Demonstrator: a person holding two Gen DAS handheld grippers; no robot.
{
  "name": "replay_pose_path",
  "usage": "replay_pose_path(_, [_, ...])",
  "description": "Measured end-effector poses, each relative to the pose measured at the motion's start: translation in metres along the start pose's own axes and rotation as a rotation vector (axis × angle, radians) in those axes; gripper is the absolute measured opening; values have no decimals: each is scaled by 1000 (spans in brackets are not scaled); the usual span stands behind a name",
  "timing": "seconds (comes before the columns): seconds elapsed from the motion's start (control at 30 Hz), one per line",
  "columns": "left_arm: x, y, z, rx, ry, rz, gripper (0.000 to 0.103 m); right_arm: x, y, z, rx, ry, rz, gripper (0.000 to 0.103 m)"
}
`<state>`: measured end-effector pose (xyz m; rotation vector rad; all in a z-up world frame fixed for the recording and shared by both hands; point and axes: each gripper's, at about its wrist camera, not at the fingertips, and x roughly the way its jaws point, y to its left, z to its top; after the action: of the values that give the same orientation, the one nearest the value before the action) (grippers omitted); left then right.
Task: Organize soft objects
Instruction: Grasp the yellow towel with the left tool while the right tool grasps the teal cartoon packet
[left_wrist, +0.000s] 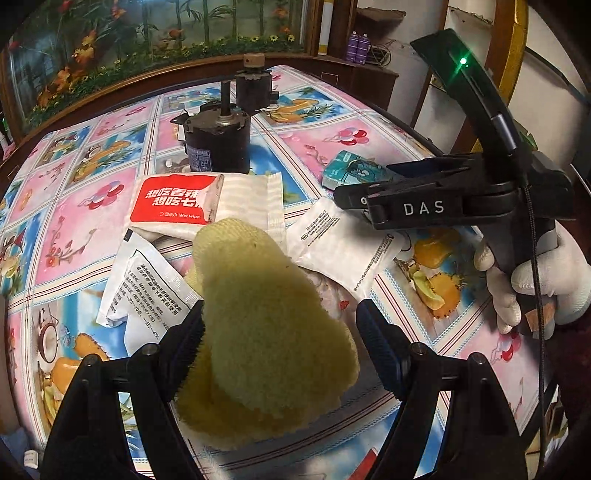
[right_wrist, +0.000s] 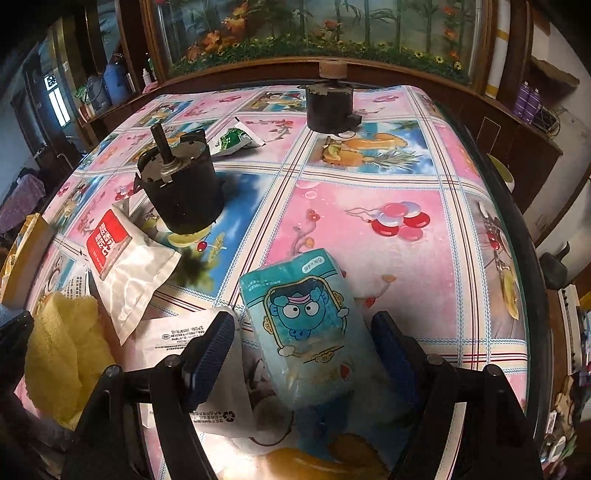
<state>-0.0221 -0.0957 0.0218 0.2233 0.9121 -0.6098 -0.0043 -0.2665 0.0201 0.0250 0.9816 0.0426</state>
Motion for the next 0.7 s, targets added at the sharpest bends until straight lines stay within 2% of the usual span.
replay_pose_path(0.03, [-1, 2, 0, -12, -5, 0, 73, 0, 0, 0, 0, -1, 7, 58])
replay_pose_path(0.07, [-2, 5, 0, -30, -5, -6, 64, -2, 1, 0, 3, -2, 9, 57])
replay_pose_path(0.1, [-3, 8, -1, -48, 5, -17, 49, -4, 0, -1, 11, -4, 18, 56])
replay_pose_path(0.23, [-16, 17, -5, -95, -19, -26, 45, -16, 1, -5, 32, -27, 34, 48])
replay_pose_path(0.47, [-61, 16, -19, -110, -93, -7, 46, -59, 11, -12, 44, -94, 33, 48])
replay_pose_path(0.7, [-114, 28, -32, -140, -201, 43, 46, -104, 44, -12, 8, -161, 67, 48])
